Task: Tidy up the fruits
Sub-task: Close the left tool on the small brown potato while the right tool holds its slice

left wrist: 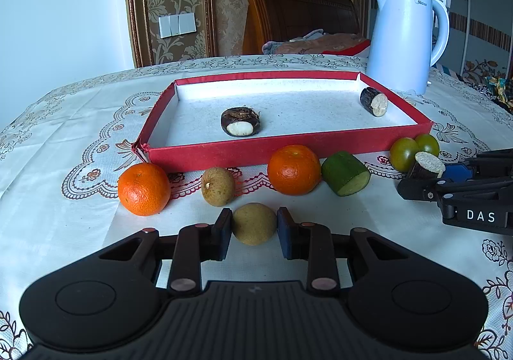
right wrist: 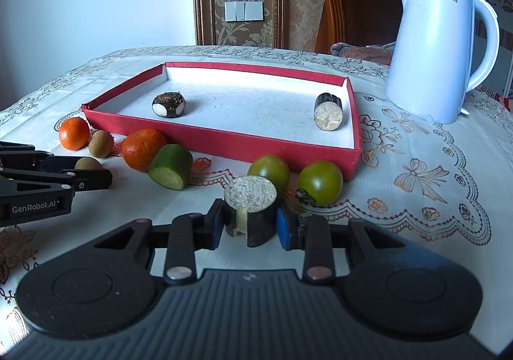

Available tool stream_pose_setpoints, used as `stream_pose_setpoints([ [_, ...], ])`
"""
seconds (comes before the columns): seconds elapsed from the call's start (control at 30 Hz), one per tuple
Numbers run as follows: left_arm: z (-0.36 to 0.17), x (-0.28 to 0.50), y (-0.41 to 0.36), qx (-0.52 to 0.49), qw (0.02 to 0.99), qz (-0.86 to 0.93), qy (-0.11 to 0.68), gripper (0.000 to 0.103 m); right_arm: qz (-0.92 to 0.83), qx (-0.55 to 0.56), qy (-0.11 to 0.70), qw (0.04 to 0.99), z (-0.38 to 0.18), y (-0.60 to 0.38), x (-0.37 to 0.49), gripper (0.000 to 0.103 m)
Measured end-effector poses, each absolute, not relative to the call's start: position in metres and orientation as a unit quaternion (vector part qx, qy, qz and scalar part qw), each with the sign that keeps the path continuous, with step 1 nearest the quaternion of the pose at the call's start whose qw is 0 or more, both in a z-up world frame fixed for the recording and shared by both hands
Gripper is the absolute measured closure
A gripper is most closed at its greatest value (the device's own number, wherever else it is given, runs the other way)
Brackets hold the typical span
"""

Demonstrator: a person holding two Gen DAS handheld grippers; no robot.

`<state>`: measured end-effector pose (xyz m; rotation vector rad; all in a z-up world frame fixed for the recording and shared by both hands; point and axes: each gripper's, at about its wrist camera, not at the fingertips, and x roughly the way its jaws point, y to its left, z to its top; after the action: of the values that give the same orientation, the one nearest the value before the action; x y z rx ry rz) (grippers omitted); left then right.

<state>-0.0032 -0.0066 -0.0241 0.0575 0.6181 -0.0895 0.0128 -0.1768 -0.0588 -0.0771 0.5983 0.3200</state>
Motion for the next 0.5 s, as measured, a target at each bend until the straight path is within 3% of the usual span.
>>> stream_pose_setpoints([
  [0.5, -0.02, -0.01, -0.002, 0.017, 0.958, -0.046, 0.283, 0.074, 0.153, -0.009, 0.275, 0.949, -0.055, -0.188, 0.008, 0.072],
])
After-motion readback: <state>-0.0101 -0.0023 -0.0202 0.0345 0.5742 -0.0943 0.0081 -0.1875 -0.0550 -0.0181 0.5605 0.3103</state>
